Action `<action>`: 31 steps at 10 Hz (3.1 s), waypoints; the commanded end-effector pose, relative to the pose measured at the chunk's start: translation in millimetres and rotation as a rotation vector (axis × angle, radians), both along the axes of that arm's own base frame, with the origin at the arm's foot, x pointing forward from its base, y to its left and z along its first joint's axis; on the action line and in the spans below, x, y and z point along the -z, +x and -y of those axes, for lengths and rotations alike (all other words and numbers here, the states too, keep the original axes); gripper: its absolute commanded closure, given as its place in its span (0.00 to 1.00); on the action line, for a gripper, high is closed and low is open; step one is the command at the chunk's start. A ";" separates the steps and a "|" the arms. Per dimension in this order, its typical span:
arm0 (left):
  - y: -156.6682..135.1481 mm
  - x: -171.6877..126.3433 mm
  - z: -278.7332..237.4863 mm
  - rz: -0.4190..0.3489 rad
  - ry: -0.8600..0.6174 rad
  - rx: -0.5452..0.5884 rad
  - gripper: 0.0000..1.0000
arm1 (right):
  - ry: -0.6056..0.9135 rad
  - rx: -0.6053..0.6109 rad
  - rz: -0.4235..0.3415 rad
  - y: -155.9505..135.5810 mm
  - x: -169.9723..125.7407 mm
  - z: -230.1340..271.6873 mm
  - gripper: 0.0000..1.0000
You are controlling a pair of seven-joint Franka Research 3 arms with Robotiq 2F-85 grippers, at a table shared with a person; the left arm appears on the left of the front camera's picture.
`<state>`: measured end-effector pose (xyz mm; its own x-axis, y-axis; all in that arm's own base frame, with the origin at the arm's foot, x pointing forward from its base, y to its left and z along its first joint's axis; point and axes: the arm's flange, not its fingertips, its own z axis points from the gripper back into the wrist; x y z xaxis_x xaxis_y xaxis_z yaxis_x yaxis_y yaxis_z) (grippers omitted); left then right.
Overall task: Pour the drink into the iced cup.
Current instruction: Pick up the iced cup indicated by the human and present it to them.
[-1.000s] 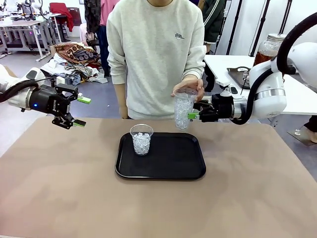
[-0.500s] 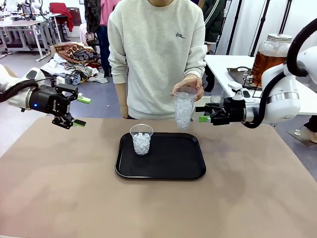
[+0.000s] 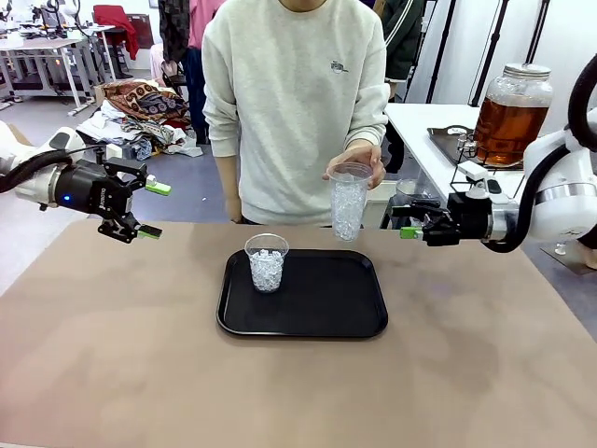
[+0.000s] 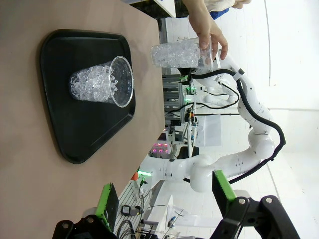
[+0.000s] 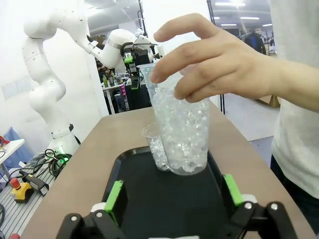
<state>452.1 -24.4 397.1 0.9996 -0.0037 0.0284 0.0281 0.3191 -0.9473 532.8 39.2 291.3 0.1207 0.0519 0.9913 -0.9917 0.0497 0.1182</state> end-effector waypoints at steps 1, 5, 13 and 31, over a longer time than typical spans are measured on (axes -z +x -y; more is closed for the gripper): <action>0.4 -1.2 0.1 -0.006 -0.003 -0.002 0.00 | 0.012 0.009 0.032 -8.4 -2.8 0.7 0.00; 0.4 -1.2 0.1 -0.006 -0.003 -0.002 0.00 | 0.000 0.000 0.000 0.0 0.0 0.0 0.00; 0.4 -1.2 0.1 -0.006 -0.003 -0.002 0.00 | 0.000 0.000 0.000 0.0 0.0 0.0 0.00; 0.4 -1.2 0.1 -0.006 -0.003 -0.002 0.00 | 0.000 0.000 0.000 0.0 0.0 0.0 0.00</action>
<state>452.1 -24.4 397.1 0.9996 -0.0037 0.0284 0.0281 0.3191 -0.9473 531.2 37.2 288.6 0.1198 0.0492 0.9916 -0.9917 0.0519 0.1172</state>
